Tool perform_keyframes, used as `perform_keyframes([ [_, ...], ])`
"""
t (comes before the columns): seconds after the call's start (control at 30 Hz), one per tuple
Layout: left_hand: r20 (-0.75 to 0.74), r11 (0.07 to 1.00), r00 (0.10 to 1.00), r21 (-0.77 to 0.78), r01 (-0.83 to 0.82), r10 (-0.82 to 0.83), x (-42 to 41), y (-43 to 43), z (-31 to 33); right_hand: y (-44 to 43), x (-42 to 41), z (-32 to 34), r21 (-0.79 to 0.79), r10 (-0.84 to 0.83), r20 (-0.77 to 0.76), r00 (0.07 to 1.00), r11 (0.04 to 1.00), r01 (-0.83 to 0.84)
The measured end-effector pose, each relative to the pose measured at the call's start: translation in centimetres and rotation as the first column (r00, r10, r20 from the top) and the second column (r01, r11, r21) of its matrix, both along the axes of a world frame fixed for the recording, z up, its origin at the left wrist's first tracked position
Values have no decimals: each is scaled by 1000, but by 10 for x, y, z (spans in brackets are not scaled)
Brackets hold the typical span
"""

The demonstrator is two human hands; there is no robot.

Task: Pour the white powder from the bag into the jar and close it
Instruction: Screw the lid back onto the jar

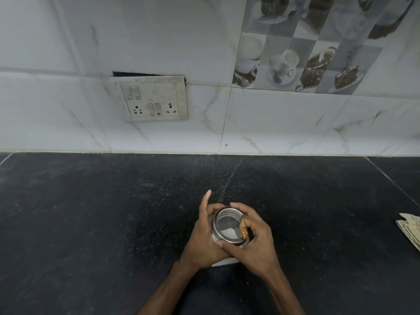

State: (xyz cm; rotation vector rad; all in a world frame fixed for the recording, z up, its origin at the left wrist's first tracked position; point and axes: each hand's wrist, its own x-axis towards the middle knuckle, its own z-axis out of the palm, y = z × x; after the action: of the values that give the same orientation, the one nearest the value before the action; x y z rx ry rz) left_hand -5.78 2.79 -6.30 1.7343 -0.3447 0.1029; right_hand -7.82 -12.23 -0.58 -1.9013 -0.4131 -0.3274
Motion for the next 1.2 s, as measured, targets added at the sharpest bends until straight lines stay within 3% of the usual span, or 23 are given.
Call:
perform_keyframes([
  [0.17, -19, 997, 999, 60, 40, -39, -8, 7, -13, -1, 1, -2, -55, -5, -8, 1000, 998, 5],
  [0.53, 4, 994, 999, 97, -52, 51, -11, 6, -13, -16, 1, 14, -273, -58, -101, 993, 962, 28],
  [0.67, 12, 994, 998, 83, -67, 66, -11, 5, -11, -9, 8, 37, -570, 108, -232, 967, 790, -225],
  [0.8, -3, 991, 997, 116, -74, 74, -11, 6, -11, -3, 7, 45, -751, -68, -140, 988, 657, -61],
  [0.97, -3, 990, 996, 111, -86, 86, -11, 6, -12, -5, 6, 49, -749, 30, -167, 986, 646, -146],
  [1.1, 5, 991, 998, 118, -70, 69, -12, 6, -13, -4, 7, 52, -776, -104, -153, 983, 628, -54],
  [1.2, 1, 993, 998, 95, -68, 69, -11, 5, -12, -7, 5, 51, -730, -10, -238, 971, 661, -172],
])
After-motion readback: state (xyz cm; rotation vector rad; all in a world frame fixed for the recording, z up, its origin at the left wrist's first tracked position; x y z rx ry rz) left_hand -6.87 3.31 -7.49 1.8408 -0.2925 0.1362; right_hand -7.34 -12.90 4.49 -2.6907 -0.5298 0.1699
